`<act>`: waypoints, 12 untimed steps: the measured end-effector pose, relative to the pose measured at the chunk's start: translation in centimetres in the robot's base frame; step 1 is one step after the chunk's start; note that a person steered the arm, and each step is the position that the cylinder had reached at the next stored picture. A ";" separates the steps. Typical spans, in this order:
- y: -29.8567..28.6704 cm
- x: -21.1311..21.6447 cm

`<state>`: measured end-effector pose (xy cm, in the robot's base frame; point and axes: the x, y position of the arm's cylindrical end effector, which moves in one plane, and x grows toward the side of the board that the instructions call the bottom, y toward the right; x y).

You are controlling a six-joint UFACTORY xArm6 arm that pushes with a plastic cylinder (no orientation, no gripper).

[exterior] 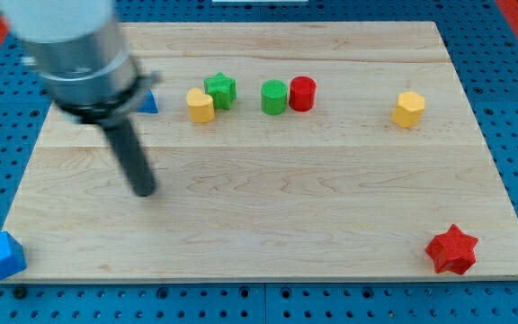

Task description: Push green circle towards top left

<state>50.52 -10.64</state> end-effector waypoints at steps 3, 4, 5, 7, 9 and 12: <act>16.2 -10.4; 16.1 -13.3; 13.6 -13.5; 10.0 -15.2; 8.9 -19.3; 1.9 -20.5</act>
<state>30.01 -8.74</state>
